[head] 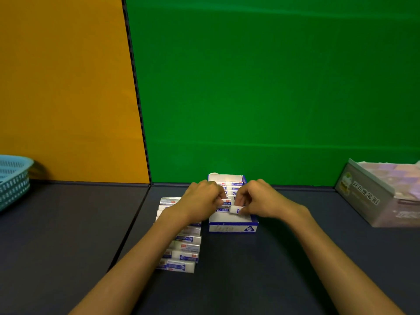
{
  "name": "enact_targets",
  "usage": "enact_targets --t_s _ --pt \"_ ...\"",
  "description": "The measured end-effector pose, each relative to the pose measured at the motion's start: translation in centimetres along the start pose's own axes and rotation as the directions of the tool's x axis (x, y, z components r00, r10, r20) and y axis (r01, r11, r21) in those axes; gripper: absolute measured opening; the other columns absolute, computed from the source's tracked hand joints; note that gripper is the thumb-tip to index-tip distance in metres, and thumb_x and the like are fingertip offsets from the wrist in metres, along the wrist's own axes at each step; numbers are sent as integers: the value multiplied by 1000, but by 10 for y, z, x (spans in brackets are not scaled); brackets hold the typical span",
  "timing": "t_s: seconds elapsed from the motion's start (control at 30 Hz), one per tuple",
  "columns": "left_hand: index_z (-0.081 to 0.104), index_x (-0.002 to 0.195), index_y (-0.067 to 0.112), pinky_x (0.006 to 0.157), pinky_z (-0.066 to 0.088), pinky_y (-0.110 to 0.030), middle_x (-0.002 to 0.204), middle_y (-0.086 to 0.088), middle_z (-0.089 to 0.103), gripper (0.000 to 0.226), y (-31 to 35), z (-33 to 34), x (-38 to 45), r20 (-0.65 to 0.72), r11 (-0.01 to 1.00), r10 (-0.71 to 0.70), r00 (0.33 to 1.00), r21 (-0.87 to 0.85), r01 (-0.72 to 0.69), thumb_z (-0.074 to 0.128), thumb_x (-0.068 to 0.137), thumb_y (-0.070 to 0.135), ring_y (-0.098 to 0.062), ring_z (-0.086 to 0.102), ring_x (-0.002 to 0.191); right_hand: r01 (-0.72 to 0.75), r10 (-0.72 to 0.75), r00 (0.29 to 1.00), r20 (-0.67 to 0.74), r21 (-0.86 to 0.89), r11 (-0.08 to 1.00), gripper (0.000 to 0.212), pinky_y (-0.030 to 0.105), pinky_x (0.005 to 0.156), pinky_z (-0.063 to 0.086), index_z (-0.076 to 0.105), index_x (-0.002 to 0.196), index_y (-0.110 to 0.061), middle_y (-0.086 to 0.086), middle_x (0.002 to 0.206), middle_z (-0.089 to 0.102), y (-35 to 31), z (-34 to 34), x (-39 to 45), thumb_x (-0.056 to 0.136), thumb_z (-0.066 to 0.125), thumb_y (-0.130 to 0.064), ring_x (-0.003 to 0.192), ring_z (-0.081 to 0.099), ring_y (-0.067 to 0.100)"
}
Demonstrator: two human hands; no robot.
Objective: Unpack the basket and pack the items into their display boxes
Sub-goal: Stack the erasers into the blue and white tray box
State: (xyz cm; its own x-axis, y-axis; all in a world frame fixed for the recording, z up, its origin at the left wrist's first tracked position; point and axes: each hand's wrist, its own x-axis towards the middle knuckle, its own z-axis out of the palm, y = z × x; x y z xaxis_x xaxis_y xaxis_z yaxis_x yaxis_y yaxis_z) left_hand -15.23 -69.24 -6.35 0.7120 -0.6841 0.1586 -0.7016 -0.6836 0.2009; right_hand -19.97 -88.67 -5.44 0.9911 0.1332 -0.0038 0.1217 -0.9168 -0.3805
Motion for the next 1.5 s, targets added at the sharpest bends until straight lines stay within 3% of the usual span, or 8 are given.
enact_targets --t_s 0.23,0.47,0.7,0.97,1.27,1.5 --pt "64 107 14 78 42 -33 110 -8 66 13 9 11 -3 18 999 -6 1000 38 6 60 96 19 -24 59 98 23 -22 1000 10 -140 990 17 14 63 46 73 83 -22 -14 77 69 0 6 2 72 84 -15 71 61 -3" --pt "64 108 12 84 44 -36 114 -10 63 13 16 10 -6 1 987 10 1000 160 -10 57 96 14 -27 59 103 44 -39 999 29 -204 978 18 21 69 52 73 87 -21 -11 81 70 1 6 4 73 82 -15 75 63 3" --pt "65 111 13 91 49 -39 116 -10 64 18 19 14 -6 20 983 -4 1000 183 0 59 94 12 -28 61 105 51 -46 999 29 -213 976 19 19 69 47 73 87 -23 -14 78 70 3 7 5 72 84 -18 75 63 0" --pt "66 106 15 84 46 -35 110 -7 65 14 17 14 -2 9 986 -9 1000 165 7 61 94 14 -25 62 100 67 -63 998 23 -210 975 18 16 64 38 72 84 -24 -14 76 71 7 8 5 72 85 -20 70 60 -5" --pt "70 97 18 75 45 -30 98 -2 70 10 10 10 -2 9 998 -9 1000 69 8 68 87 18 -22 64 92 75 -71 997 41 -119 990 19 24 70 53 72 85 -21 -11 79 70 10 11 5 73 86 -16 73 64 0" --pt "68 97 17 76 43 -32 101 -4 68 16 13 13 1 1 993 -5 1000 122 5 73 87 28 -23 63 93 81 -82 997 -11 -103 991 19 29 71 55 71 86 -25 -12 81 68 15 17 0 75 85 -18 75 62 1"
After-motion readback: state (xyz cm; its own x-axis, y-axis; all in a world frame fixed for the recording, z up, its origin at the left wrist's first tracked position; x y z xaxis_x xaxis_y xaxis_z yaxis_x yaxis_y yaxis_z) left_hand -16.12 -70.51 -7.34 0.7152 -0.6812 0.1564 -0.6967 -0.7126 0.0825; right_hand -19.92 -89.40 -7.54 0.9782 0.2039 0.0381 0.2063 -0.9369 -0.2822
